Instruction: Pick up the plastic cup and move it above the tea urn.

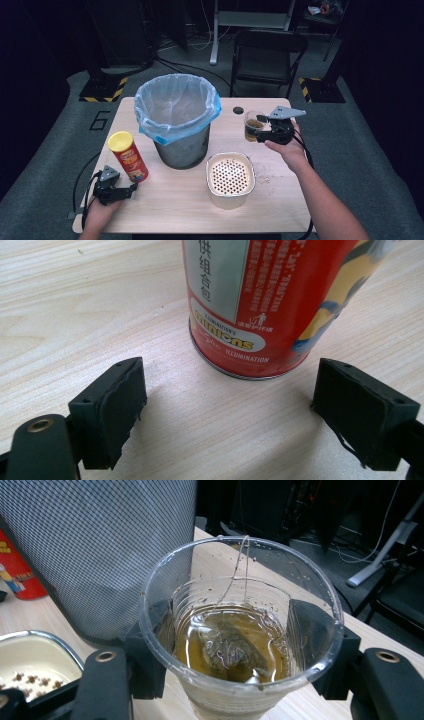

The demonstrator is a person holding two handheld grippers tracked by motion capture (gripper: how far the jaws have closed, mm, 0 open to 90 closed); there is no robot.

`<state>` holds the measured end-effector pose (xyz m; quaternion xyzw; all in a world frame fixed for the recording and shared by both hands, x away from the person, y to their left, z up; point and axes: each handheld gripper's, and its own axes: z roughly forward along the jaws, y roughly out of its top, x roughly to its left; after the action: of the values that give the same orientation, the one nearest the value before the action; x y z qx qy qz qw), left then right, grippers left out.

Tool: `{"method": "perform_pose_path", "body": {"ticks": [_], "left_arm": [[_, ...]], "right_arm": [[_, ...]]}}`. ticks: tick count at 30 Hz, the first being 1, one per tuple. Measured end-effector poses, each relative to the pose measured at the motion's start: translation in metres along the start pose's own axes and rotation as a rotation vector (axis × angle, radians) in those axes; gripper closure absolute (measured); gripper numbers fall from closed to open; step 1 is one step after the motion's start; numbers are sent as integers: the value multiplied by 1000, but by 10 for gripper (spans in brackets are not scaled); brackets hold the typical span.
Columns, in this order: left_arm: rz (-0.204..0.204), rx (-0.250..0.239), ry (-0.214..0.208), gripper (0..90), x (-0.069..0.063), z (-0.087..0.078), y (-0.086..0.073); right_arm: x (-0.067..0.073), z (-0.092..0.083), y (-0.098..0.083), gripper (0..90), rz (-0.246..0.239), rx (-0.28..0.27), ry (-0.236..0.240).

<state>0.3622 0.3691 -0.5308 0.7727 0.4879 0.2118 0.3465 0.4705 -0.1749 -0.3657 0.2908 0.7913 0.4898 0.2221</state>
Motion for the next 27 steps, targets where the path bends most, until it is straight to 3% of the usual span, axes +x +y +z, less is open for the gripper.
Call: {"method": "perform_pose_path", "body": {"ticks": [10, 16, 27], "left_arm": [[-1, 0, -1, 136, 0, 0, 0], [-2, 0, -2, 136, 0, 0, 0], [0, 0, 0, 136, 0, 0, 0]], "right_arm": [[2, 11, -5, 360, -11, 10, 17], [7, 14, -10, 361, -83, 21, 1], [13, 14, -17, 368, -150, 10, -12]]}}
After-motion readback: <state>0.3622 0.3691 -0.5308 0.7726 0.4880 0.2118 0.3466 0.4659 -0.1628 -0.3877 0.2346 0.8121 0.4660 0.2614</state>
